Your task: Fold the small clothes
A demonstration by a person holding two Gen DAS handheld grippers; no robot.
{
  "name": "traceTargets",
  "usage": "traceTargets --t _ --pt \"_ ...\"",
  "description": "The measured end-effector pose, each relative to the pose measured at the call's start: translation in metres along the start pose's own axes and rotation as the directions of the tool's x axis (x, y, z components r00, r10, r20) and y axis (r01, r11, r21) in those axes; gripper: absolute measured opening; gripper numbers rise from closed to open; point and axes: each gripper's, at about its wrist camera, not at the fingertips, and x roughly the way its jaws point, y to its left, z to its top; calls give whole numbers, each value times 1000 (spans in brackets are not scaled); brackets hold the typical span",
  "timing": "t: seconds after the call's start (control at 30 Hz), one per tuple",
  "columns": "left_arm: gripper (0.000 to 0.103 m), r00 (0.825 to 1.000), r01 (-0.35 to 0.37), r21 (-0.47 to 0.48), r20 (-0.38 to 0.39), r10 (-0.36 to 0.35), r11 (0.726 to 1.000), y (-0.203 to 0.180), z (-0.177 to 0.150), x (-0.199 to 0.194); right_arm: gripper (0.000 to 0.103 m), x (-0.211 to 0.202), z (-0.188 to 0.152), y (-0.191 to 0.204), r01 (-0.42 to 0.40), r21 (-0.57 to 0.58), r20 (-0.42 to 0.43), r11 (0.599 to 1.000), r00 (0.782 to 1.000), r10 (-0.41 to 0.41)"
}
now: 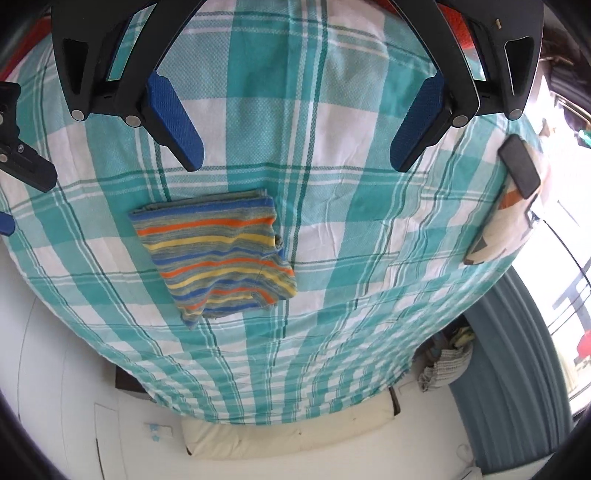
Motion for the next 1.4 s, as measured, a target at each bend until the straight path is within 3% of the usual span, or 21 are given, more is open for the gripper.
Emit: traceTargets --t 0.17,0.33,0.6,0.77,1.1,1.4 --pt "101 998 32 -54 -56 -35 998 5 -10 -32 100 -36 -5 14 35 -40 12 999 999 -34" --pt "101 994 68 -114 -76 -76 991 11 -21 -53 100 -56 -13 17 -23 21 0 1000 1000 23" --pt "101 997 -14 -106 -77 6 994 30 -41 -103 100 -106 -22 32 8 -3 20 1000 1000 -8" --pt "101 995 14 -146 -98 -28 989 42 -55 -126 100 -143 -35 36 44 -16 33 999 999 -44" --pt "101 999 29 -108 -39 -33 994 35 -65 -180 100 -205 -61 38 82 2 65 997 995 -82" --pt "101 998 45 -95 -28 -47 994 33 -73 -200 100 -239 -75 41 123 24 103 992 987 -125"
